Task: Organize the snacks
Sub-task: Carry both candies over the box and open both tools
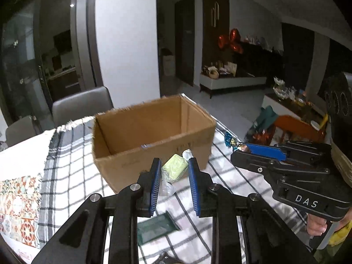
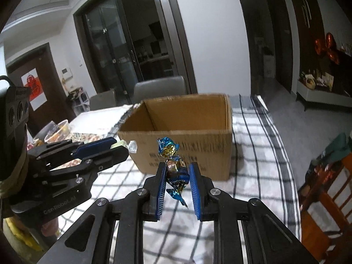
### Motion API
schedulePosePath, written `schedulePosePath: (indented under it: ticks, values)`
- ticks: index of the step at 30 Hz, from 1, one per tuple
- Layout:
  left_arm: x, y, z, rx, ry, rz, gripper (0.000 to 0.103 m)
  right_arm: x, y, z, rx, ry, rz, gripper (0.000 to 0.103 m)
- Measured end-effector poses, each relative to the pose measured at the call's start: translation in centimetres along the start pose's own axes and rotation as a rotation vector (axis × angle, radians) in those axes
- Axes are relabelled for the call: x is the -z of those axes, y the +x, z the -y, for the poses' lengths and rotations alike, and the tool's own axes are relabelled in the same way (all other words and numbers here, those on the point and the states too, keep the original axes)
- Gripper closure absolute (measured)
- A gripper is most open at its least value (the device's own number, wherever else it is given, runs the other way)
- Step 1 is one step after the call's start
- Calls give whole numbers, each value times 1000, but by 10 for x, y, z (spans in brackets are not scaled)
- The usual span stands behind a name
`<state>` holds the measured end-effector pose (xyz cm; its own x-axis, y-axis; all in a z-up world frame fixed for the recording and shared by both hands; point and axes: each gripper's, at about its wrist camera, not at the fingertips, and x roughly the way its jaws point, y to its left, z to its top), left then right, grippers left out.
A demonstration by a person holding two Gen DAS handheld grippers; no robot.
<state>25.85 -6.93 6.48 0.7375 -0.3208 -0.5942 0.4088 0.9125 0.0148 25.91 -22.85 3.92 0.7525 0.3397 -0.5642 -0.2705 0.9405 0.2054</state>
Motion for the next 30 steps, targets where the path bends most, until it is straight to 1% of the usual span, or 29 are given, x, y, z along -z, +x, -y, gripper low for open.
schedulePosePath:
  ticks: [5, 12, 18, 21, 23, 28, 29, 30]
  values:
    - [-18, -5, -9, -24, 2, 40, 78, -26, 1, -6, -4, -27, 32, 81]
    - [-43, -2, -26, -49, -2, 71, 78, -55, 11, -10, -17, -45, 43, 81]
    - [-55, 19, -42, -64, -21, 55, 78, -74, 30, -8, -6, -57, 38, 81]
    - [-59, 28, -50, -54, -36, 47, 78, -87, 44, -4, 9, -60, 26, 81]
    - [-66, 36, -55, -70, -35, 46, 78, -93, 52, -2, 22, -61, 19, 81]
    - [-77, 51, -61, -69, -47, 21, 77, -100, 66, 3, 46, -55, 5, 80]
    - [-77, 53, -63, -72, -51, 18, 72, -100, 68, 3, 56, -62, 5, 78]
    - [-76, 53, -63, -76, -56, 14, 63, -100, 69, 2, 60, -71, 1, 69]
